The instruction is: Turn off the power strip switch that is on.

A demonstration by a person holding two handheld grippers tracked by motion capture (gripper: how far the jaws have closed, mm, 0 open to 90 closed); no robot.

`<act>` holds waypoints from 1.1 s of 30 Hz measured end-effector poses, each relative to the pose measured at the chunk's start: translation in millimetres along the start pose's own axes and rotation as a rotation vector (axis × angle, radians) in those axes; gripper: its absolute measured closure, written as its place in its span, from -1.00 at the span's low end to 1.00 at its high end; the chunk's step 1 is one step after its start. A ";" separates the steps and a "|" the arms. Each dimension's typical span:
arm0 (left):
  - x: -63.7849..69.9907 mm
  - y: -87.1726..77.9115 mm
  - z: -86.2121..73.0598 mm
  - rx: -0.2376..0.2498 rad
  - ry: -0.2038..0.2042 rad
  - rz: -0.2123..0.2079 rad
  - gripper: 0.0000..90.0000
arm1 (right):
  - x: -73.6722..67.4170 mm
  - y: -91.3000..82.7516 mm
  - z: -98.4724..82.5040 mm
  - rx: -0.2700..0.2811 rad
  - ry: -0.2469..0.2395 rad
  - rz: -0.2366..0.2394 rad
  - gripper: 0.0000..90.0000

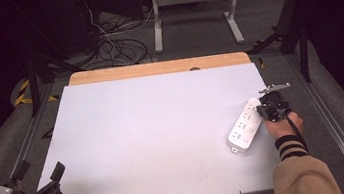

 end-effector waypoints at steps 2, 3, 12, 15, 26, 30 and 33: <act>-1.8 -1.4 0.2 0.002 0.003 0.005 -0.97 | 1.2 0.0 0.2 -0.006 0.016 0.011 1.00; -2.6 -1.9 0.0 0.002 -0.003 0.007 -0.97 | 1.2 0.0 0.2 -0.006 0.016 0.011 1.00; -6.8 -6.0 0.7 0.006 -0.018 0.020 -0.96 | 3.4 1.6 0.6 0.001 0.056 0.035 1.00; -5.5 -6.4 0.1 0.005 -0.013 0.018 -0.96 | 2.7 1.7 1.3 -0.007 0.049 0.024 1.00; -7.5 -10.7 2.1 0.014 -0.020 0.020 -0.96 | 6.9 1.0 -2.4 0.000 0.100 0.050 1.00; -7.6 -10.3 1.2 0.009 -0.025 0.020 -0.96 | 3.2 1.0 -1.1 -0.008 0.044 0.015 1.00; -6.5 -9.0 1.0 0.007 -0.032 0.014 -0.96 | 3.5 0.5 -1.3 -0.008 0.043 0.020 1.00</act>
Point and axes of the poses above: each handheld gripper's, and its own axes: y roughly forward along the jaws, z roughly out of its top, x roughly to its right, the point moved 5 cm from there along y, roughly forward along the jaws, and after that the axes turned 2 degrees about x, right-handed, at the moved point
